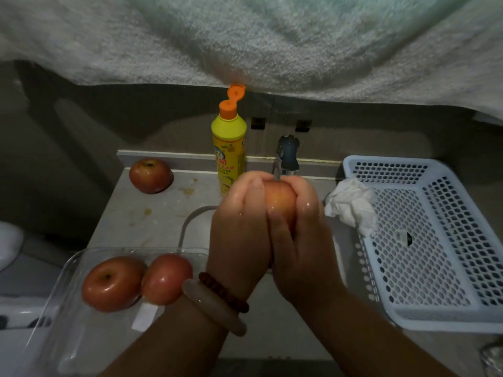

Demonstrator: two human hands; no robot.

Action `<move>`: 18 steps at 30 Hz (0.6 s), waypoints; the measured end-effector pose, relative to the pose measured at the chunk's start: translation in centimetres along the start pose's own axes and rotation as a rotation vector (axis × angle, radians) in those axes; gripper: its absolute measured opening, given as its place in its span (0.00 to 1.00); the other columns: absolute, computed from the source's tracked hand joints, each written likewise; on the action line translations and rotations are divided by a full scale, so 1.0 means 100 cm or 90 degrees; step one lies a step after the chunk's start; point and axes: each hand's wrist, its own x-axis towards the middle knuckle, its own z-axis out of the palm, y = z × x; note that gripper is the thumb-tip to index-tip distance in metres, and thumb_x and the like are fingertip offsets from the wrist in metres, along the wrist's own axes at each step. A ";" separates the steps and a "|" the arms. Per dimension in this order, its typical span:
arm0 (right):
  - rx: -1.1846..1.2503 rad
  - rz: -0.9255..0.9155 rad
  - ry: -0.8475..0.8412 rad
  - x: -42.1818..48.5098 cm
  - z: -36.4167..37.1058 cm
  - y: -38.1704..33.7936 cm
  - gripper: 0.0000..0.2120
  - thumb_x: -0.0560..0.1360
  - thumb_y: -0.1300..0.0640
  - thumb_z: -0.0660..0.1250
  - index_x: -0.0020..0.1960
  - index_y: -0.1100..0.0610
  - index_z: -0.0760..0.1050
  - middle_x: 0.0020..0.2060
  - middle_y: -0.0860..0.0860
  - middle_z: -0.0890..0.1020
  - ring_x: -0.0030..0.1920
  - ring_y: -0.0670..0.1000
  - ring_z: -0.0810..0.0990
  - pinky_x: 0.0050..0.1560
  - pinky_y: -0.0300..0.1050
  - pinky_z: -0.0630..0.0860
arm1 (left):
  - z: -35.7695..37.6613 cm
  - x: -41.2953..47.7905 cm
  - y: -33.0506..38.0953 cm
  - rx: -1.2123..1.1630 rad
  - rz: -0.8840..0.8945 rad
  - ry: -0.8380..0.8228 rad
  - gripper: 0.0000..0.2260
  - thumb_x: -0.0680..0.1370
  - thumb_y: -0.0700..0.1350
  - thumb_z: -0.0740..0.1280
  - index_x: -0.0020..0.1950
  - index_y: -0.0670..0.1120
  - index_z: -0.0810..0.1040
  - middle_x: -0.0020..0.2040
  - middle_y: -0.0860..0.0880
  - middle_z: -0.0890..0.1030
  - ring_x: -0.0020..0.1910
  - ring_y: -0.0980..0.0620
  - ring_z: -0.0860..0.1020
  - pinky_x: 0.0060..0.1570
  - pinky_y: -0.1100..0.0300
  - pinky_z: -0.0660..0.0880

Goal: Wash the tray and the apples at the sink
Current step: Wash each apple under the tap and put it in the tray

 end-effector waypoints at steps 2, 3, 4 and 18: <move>-0.164 -0.138 0.001 -0.002 -0.007 0.015 0.25 0.80 0.36 0.48 0.69 0.52 0.62 0.60 0.57 0.73 0.47 0.46 0.75 0.40 0.42 0.77 | -0.001 -0.001 -0.001 0.008 0.023 -0.015 0.20 0.76 0.50 0.61 0.57 0.34 0.73 0.50 0.37 0.80 0.50 0.49 0.70 0.60 0.60 0.64; -0.213 -0.186 0.002 -0.001 -0.010 0.020 0.25 0.80 0.37 0.48 0.68 0.53 0.62 0.61 0.58 0.73 0.47 0.48 0.75 0.40 0.42 0.76 | -0.001 -0.001 -0.002 -0.031 -0.016 -0.024 0.20 0.75 0.49 0.60 0.58 0.34 0.71 0.51 0.40 0.79 0.50 0.49 0.71 0.59 0.61 0.66; -0.235 -0.214 0.004 -0.001 -0.011 0.025 0.25 0.80 0.38 0.49 0.68 0.54 0.63 0.61 0.58 0.72 0.47 0.50 0.75 0.41 0.41 0.75 | -0.003 0.003 0.000 -0.055 -0.060 -0.011 0.18 0.77 0.49 0.59 0.59 0.36 0.70 0.51 0.44 0.77 0.48 0.51 0.72 0.59 0.63 0.68; 0.291 0.258 0.014 -0.002 0.002 -0.004 0.20 0.77 0.35 0.56 0.61 0.45 0.71 0.52 0.46 0.81 0.50 0.48 0.82 0.48 0.52 0.81 | -0.010 -0.007 0.019 -0.330 -0.209 0.001 0.09 0.78 0.49 0.60 0.57 0.53 0.74 0.54 0.49 0.79 0.51 0.59 0.78 0.48 0.68 0.74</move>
